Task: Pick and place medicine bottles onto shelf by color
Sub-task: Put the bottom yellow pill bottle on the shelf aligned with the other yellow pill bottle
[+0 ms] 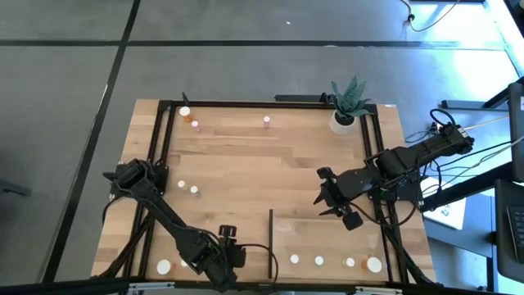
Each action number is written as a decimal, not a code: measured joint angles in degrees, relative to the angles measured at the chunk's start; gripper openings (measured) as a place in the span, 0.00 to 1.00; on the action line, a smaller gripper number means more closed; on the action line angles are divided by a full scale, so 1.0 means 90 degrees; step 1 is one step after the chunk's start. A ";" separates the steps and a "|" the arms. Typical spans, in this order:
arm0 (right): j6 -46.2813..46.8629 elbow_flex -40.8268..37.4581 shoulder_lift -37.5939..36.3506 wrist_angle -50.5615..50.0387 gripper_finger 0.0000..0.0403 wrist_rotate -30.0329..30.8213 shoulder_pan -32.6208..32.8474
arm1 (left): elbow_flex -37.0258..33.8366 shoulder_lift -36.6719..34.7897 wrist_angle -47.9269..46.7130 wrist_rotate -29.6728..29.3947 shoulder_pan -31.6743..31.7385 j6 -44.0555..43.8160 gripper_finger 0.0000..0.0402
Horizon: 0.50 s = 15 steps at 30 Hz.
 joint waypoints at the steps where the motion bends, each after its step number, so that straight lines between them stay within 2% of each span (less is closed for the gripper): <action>1: 0.0000 0.0000 0.0000 0.0000 0.41 0.0000 0.0000 | -0.0045 0.0000 0.0065 -0.0002 0.0013 -0.0006 0.44; 7: -0.0002 0.0000 0.0000 0.0000 0.41 -0.0010 0.0000 | -0.0441 0.0000 0.0762 -0.0006 0.0084 0.0028 0.44; 15: -0.0002 0.0000 0.0000 0.0001 0.41 -0.0010 0.0000 | -0.0659 0.0000 0.0864 0.0069 0.0080 -0.0150 0.44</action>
